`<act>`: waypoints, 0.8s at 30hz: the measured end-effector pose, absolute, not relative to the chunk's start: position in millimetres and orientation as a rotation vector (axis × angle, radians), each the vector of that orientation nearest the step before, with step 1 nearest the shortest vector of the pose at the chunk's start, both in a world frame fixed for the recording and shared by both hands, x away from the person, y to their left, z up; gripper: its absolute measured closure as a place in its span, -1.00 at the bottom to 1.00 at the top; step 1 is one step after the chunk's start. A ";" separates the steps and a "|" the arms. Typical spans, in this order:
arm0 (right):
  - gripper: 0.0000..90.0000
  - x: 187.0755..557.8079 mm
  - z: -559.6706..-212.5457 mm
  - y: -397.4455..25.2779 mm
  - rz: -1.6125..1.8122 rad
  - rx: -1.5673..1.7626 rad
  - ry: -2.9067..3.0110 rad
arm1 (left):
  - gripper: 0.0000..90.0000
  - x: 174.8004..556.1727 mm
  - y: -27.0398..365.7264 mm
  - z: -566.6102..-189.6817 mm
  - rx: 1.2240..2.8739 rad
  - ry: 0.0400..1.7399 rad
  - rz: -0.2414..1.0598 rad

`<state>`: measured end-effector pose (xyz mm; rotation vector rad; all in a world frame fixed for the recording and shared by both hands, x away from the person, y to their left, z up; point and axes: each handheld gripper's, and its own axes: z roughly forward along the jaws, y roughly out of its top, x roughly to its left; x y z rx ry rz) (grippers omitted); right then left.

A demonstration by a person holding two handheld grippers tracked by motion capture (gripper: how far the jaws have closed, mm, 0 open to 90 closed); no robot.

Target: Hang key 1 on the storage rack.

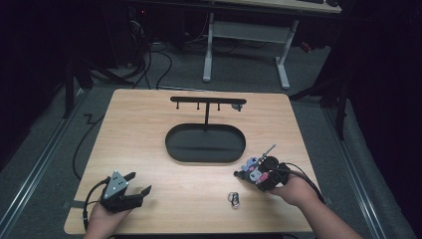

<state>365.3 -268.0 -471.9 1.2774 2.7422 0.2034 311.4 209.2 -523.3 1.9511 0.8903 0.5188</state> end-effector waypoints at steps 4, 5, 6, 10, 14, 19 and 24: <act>0.03 365.5 -470.2 -268.5 0.201 1.291 2.747 | -0.44 311.6 208.7 -523.5 1.952 0.889 0.517; 0.03 365.9 -468.7 -268.7 0.205 1.294 2.751 | -0.44 311.6 208.4 -523.6 1.952 0.889 0.517; 0.03 366.0 -467.7 -268.8 0.201 1.290 2.750 | -0.44 311.6 208.4 -523.6 1.952 0.889 0.517; 0.04 366.1 -462.3 -267.2 0.195 1.296 2.750 | -0.44 311.6 208.3 -523.8 1.952 0.889 0.516; 0.04 366.3 -455.9 -266.3 0.197 1.289 2.756 | -0.44 311.7 208.5 -523.6 1.954 0.886 0.518; 0.04 369.1 -446.4 -267.4 0.214 1.249 2.775 | -0.44 311.4 208.7 -523.6 1.948 0.887 0.518; 0.04 367.9 -433.2 -265.9 0.215 1.306 2.761 | -0.44 311.5 209.1 -523.4 1.949 0.887 0.518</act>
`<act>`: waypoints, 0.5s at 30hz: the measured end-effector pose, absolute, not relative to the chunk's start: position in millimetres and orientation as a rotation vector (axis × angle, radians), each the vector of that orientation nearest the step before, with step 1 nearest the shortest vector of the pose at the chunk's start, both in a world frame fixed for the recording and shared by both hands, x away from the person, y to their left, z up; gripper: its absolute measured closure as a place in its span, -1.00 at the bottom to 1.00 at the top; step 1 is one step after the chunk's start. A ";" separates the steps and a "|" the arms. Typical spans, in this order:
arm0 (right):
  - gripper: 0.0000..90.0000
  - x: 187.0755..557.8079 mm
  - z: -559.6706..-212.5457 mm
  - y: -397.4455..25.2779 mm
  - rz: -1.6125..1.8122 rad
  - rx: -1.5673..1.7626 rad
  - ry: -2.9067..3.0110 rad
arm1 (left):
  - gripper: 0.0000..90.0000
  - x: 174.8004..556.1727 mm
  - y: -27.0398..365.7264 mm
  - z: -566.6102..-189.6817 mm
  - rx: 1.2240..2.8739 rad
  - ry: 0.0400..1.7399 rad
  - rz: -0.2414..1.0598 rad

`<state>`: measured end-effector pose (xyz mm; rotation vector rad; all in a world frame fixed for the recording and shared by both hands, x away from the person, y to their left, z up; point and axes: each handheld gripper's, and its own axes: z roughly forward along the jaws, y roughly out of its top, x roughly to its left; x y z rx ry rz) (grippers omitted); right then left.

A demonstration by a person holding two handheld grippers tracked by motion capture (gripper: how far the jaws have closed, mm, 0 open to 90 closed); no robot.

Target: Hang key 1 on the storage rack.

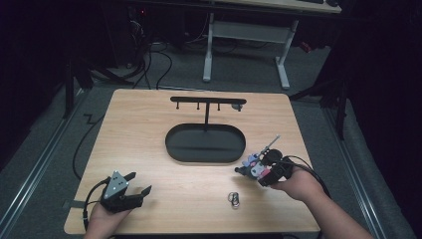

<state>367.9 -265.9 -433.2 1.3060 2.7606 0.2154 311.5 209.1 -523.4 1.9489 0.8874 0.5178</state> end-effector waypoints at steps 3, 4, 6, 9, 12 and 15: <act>0.04 368.5 -427.2 -266.0 0.225 1.306 2.760 | -0.44 311.5 209.1 -523.4 1.949 0.887 0.517; 0.04 368.8 -424.1 -266.2 0.226 1.299 2.760 | -0.44 311.5 209.0 -523.4 1.949 0.887 0.517; 0.04 368.9 -415.0 -264.9 0.218 1.311 2.758 | -0.44 311.4 208.6 -523.7 1.948 0.886 0.516; 0.05 369.8 -406.4 -263.1 0.203 1.333 2.752 | -0.44 311.5 208.4 -523.7 1.950 0.886 0.514; 0.05 374.1 -397.9 -262.8 0.207 1.301 2.760 | -0.44 311.6 208.5 -523.6 1.950 0.884 0.515; 0.05 376.1 -392.2 -261.7 0.215 1.311 2.756 | -0.44 311.6 208.9 -523.6 1.948 0.885 0.513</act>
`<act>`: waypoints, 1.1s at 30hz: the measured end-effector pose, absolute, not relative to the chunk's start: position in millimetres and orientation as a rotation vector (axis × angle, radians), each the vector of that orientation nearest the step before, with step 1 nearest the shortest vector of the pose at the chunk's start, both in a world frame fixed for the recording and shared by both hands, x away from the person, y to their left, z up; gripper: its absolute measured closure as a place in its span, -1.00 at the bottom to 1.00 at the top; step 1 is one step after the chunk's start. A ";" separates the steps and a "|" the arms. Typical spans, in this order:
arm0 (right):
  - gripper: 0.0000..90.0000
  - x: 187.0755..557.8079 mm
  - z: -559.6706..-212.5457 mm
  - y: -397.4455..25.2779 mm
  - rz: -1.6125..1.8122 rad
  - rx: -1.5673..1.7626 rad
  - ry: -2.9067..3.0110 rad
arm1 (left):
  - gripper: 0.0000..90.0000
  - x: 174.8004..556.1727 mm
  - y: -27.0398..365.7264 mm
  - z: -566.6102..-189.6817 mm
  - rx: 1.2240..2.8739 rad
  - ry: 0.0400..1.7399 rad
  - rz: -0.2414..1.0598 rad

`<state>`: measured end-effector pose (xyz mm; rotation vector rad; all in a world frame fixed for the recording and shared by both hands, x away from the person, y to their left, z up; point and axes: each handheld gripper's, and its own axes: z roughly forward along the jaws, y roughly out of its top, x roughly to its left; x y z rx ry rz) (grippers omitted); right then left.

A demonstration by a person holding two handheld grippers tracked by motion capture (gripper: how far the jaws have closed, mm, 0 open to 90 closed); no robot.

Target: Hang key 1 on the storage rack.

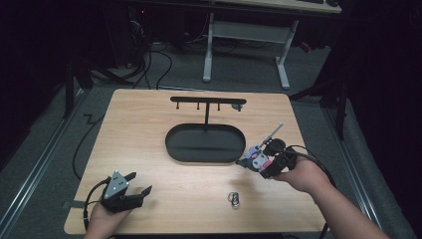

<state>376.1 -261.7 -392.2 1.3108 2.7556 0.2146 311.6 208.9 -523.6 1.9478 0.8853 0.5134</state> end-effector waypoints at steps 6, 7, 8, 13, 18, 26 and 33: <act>0.05 384.4 -375.8 -257.0 0.239 1.324 2.746 | -0.44 311.6 210.7 -523.2 1.942 0.888 0.513; 0.05 385.5 -373.5 -256.2 0.235 1.325 2.748 | -0.44 311.6 210.8 -523.2 1.941 0.888 0.514; 0.05 386.9 -371.7 -255.3 0.239 1.318 2.749 | -0.44 311.6 210.9 -523.1 1.940 0.888 0.514; 0.05 393.0 -362.4 -248.9 0.246 1.316 2.754 | -0.44 311.6 211.5 -522.9 1.939 0.889 0.514; 0.05 402.0 -354.5 -241.9 0.253 1.304 2.764 | -0.44 311.4 212.0 -522.8 1.937 0.890 0.511; 0.05 416.7 -345.9 -235.7 0.269 1.324 2.766 | -0.44 311.6 212.9 -523.0 1.939 0.889 0.505; 0.05 427.3 -340.8 -232.0 0.278 1.349 2.774 | -0.44 311.6 212.1 -523.7 1.942 0.889 0.501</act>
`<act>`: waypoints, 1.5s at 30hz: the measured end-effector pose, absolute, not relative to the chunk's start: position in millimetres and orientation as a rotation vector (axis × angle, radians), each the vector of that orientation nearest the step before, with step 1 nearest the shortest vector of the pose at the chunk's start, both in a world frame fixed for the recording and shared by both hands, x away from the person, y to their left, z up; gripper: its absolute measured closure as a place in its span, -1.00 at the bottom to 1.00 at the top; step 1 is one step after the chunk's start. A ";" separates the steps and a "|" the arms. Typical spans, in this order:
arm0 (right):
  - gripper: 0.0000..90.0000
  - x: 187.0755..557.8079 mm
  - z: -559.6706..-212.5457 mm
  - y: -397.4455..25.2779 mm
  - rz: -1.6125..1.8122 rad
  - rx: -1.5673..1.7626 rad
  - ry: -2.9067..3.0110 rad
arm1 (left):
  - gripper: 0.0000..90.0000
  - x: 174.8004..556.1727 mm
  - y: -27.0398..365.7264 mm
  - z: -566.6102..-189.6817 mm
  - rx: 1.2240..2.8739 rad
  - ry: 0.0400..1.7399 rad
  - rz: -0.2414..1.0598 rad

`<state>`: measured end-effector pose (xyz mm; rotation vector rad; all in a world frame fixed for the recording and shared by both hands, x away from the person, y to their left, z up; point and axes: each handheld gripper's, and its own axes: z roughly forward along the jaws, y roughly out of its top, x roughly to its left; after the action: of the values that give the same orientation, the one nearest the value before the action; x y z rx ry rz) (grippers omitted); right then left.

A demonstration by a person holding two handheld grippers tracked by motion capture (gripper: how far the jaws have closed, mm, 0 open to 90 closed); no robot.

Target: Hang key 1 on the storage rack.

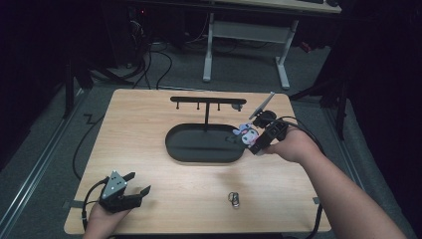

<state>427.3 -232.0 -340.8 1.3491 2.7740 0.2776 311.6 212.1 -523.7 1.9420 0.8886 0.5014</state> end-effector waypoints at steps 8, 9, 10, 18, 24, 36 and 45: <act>0.05 439.1 -331.6 -227.3 0.273 1.352 2.766 | -0.44 311.6 212.5 -523.7 1.942 0.888 0.502; 0.05 443.0 -328.5 -225.7 0.275 1.343 2.764 | -0.44 311.8 212.8 -523.7 1.942 0.888 0.502; 0.05 444.4 -327.3 -224.2 0.272 1.348 2.761 | -0.44 311.8 213.0 -523.6 1.939 0.887 0.501; 0.05 454.8 -319.7 -213.3 0.261 1.336 2.748 | -0.44 312.0 214.7 -523.1 1.931 0.888 0.505; 0.05 460.8 -315.8 -208.2 0.258 1.309 2.740 | -0.44 312.0 215.7 -523.0 1.923 0.891 0.503; 0.06 466.2 -312.7 -193.0 0.205 1.234 2.721 | -0.44 312.2 216.5 -522.8 1.921 0.890 0.499; 0.06 469.8 -331.2 -193.8 0.229 1.266 2.732 | -0.44 312.3 216.7 -523.0 1.918 0.890 0.499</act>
<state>469.8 -193.8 -331.2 1.2662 2.7317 0.2292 312.3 216.7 -523.0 1.9182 0.8899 0.4989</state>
